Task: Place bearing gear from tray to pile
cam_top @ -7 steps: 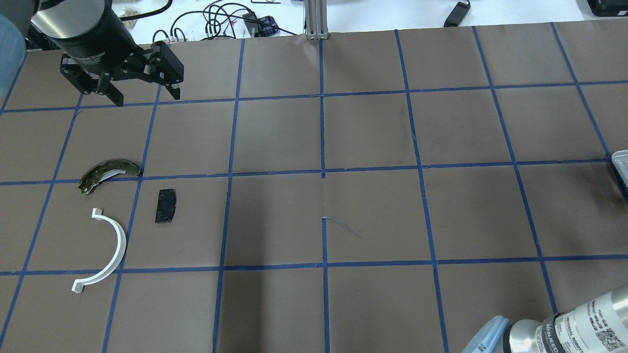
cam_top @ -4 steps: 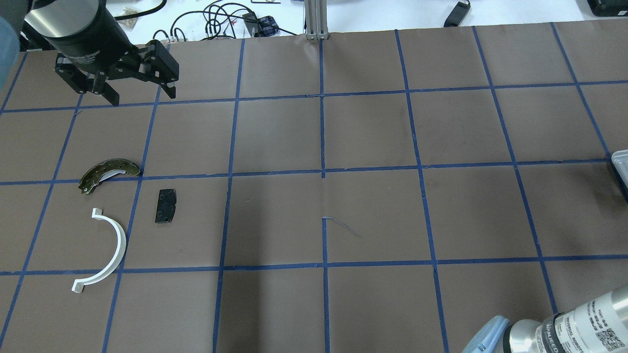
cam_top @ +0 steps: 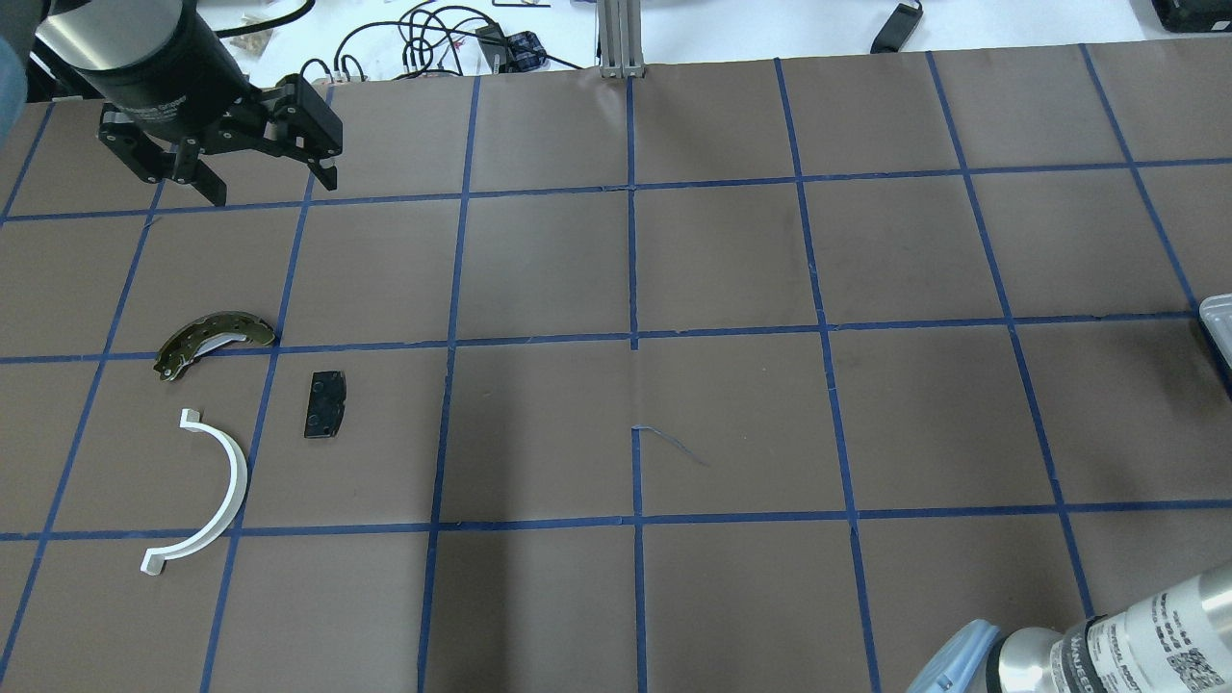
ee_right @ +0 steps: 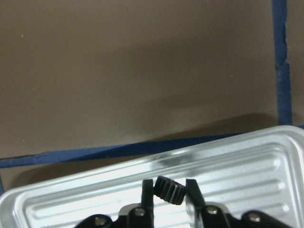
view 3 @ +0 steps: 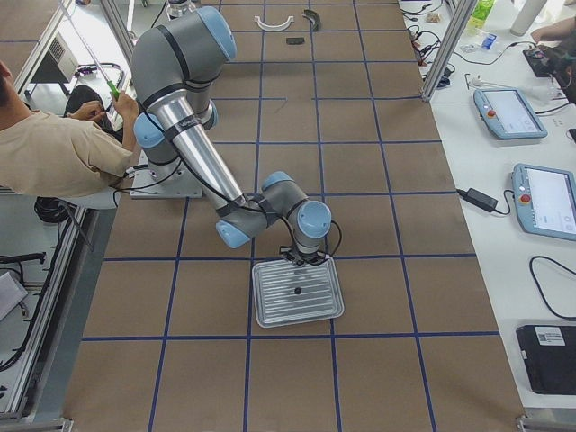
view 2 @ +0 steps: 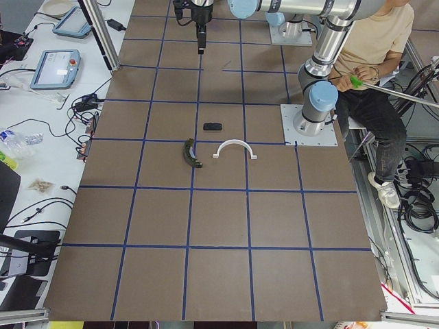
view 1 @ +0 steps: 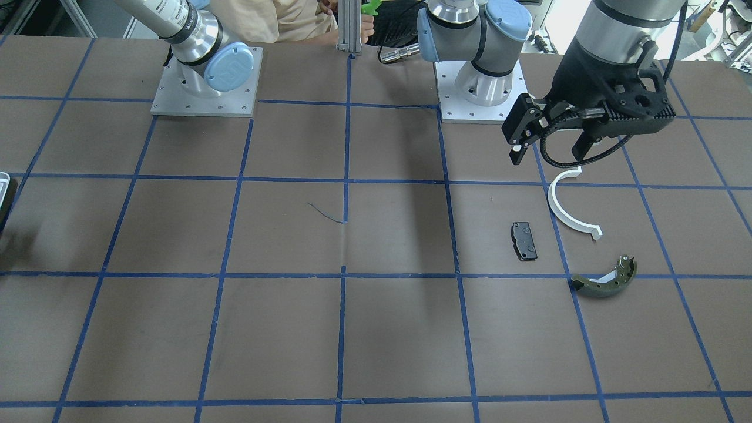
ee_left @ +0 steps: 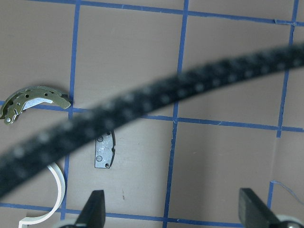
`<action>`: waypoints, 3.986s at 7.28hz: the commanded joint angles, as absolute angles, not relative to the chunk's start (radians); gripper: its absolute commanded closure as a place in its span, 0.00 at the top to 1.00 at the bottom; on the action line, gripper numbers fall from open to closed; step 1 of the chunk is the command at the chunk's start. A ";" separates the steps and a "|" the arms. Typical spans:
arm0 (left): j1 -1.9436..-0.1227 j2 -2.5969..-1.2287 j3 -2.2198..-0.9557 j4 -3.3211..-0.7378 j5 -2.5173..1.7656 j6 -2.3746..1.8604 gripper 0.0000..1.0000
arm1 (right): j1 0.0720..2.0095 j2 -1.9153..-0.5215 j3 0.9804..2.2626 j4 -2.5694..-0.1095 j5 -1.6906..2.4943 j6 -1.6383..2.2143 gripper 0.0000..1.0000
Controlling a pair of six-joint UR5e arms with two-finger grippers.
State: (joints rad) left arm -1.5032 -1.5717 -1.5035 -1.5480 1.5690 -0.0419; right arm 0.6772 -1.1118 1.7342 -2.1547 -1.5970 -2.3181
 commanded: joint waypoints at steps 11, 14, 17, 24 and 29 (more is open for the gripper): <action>-1.531 -1.540 -1.528 -1.597 1.522 -0.063 1.00 | 1.325 -1.683 2.063 -2.046 -1.470 -0.644 0.18; -1.531 -1.542 -1.529 -1.597 1.529 -0.055 1.00 | 1.682 -1.613 2.056 -2.071 -1.482 -0.196 0.17; -1.531 -1.529 -1.563 -1.580 1.537 -0.048 1.00 | 1.871 -1.449 2.039 -2.241 -1.448 0.124 0.18; -1.531 -1.542 -1.618 -1.523 1.552 0.054 1.00 | 2.137 -1.103 1.776 -2.355 -1.492 0.409 0.74; -1.587 -1.572 -1.688 -1.491 1.539 0.271 1.00 | 1.903 -1.360 1.781 -2.064 -1.450 0.088 1.00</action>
